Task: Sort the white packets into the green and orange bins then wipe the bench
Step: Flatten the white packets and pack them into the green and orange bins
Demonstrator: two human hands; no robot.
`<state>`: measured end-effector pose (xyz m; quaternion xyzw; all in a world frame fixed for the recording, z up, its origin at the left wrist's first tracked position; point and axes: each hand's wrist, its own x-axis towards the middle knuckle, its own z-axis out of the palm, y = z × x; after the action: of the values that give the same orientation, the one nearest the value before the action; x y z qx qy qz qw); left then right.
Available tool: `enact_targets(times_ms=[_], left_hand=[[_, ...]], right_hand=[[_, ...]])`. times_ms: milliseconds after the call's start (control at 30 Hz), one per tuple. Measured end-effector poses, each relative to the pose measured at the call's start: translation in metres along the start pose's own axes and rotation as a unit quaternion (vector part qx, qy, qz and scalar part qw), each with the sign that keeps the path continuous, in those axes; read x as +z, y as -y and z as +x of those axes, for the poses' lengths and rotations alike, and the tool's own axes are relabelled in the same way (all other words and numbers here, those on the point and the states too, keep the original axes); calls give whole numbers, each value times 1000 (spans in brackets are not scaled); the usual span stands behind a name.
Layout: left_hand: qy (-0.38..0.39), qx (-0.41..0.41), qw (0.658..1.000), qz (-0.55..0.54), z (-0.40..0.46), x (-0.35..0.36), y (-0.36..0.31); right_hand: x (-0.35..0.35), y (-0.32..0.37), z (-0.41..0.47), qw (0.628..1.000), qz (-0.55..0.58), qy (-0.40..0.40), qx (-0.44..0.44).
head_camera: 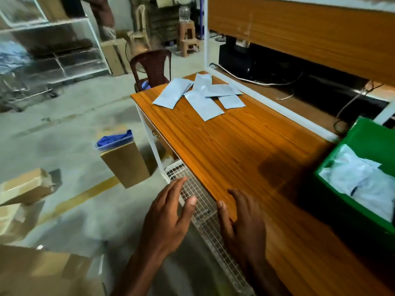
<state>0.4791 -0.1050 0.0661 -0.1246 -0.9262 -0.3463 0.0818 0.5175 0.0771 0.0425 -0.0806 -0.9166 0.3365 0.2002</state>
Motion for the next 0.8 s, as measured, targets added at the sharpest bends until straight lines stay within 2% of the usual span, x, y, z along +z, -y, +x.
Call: enact_targets(times_ms=[233, 433, 800], left_hand=[[-2, -11, 1000, 1, 68, -12, 58], [16, 2, 1000, -1, 158, -14, 99], [57, 2, 998, 27, 320, -5, 155]], right_hand=[[65, 23, 77, 999, -3, 18, -32], [124, 29, 166, 998, 18, 2, -57], [196, 39, 307, 999, 13, 38, -16]])
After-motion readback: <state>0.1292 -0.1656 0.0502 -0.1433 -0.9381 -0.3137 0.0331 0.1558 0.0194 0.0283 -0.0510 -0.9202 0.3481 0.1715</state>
